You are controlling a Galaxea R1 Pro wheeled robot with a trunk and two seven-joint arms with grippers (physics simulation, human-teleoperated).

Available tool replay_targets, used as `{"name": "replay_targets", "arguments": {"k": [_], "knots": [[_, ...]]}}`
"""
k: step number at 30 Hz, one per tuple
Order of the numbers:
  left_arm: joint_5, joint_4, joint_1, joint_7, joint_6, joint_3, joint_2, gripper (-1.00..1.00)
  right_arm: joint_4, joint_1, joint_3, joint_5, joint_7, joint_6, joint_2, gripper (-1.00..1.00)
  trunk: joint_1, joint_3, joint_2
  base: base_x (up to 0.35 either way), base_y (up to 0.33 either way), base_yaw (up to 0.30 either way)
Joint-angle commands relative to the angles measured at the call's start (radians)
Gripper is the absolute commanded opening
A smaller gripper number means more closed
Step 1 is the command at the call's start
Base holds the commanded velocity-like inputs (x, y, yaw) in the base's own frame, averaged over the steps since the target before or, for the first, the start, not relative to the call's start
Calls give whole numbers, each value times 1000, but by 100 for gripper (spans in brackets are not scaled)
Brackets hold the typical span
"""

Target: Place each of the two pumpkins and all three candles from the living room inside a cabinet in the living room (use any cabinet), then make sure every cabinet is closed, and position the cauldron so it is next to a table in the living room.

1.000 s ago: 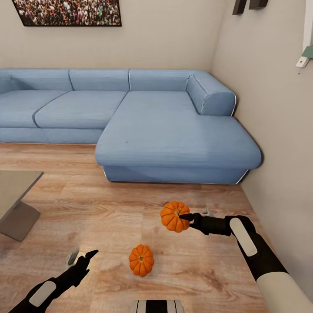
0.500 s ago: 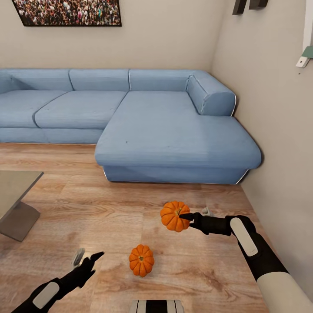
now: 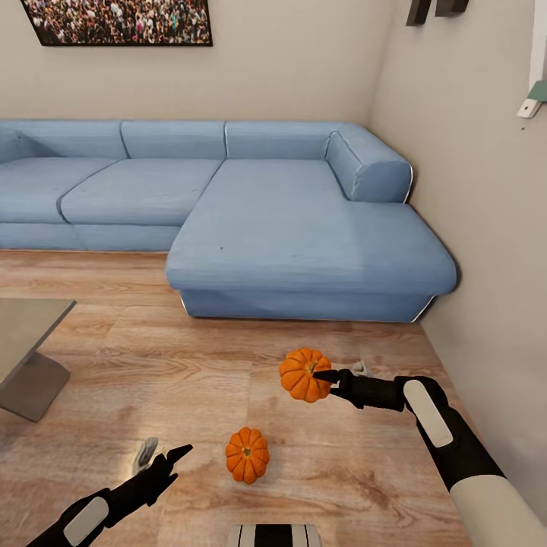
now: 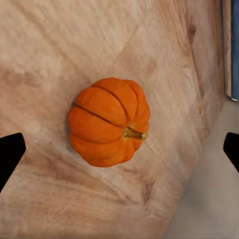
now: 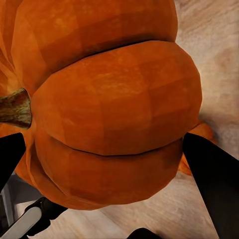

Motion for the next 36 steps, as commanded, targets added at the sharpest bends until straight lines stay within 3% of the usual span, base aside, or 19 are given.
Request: {"name": "replay_targets", "arguments": {"k": [1,20,36], "knots": [[9,0,0,-2,3,-4,1,100,0,-1,1,9,10,1,0,-100,0,-1,0,0,0,0],[14,0,0,2,5,3,0,100,-2,-1,2,8,10,1,2,-100,0,-1,0,53,-46,0],[13,0,0,1,-12,1,0,100,-6,1,1,9,10,1,1,-100,7,-63,-4,1,-1,0]]}}
